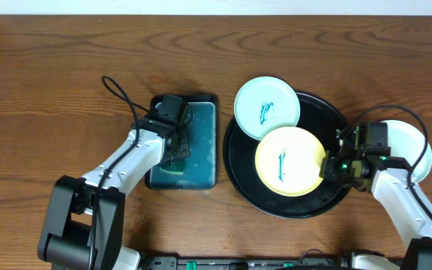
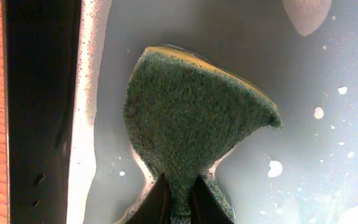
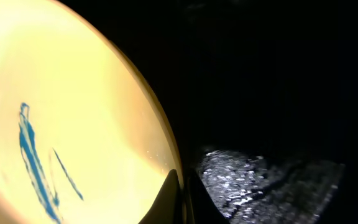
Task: Clean dirty plates on tray and stack at the side
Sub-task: 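Push the yellow plate toward the tray center with the right gripper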
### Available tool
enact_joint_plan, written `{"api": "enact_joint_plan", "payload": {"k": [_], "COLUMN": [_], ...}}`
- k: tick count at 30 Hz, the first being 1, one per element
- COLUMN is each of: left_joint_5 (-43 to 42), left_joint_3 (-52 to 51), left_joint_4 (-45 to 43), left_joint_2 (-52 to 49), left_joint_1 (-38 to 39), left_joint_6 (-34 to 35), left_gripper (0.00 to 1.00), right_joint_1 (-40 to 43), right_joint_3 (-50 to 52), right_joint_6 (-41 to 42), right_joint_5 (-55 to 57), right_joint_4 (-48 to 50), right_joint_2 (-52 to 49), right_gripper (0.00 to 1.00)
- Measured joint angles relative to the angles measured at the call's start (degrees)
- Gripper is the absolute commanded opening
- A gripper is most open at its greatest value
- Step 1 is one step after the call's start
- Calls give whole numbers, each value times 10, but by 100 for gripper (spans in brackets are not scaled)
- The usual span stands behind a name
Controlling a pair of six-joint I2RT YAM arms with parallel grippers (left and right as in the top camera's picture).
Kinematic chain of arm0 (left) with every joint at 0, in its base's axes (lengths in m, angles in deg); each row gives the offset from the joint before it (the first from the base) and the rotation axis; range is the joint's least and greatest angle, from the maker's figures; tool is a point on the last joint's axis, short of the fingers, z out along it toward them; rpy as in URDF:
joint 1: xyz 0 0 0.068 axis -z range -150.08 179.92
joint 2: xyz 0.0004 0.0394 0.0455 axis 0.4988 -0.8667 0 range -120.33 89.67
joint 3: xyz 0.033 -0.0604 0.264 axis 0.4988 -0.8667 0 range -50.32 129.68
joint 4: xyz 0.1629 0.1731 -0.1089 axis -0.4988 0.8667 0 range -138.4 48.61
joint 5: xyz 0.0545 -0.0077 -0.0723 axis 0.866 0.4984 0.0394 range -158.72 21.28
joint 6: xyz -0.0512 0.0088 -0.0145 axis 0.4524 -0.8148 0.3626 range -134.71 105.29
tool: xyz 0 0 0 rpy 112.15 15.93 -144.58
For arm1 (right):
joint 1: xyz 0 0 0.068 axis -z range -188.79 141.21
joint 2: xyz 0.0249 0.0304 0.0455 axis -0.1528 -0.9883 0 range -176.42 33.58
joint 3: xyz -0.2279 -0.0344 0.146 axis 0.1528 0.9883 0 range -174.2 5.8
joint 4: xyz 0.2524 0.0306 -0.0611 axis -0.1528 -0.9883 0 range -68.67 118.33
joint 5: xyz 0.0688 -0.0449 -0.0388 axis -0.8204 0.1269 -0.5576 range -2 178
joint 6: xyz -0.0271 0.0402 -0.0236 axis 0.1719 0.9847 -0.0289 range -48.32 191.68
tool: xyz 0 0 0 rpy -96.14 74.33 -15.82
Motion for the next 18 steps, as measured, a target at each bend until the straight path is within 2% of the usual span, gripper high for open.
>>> {"api": "enact_joint_plan", "payload": {"k": [11,18], "left_joint_5": [-9,-19], "left_joint_3": [0,0], "left_joint_4": [2,2], "left_joint_2": [0,0], "left_joint_1": [-1,-1], "left_joint_6": [0,0], "left_gripper": [8,9], "right_joint_1": [-29,-30], "right_joint_3": [54,59], "right_joint_6": [0,0], "right_joint_5": [8,8], "right_joint_4": [87,96], "right_joint_2": [0,2], "right_gripper": [1,1]}}
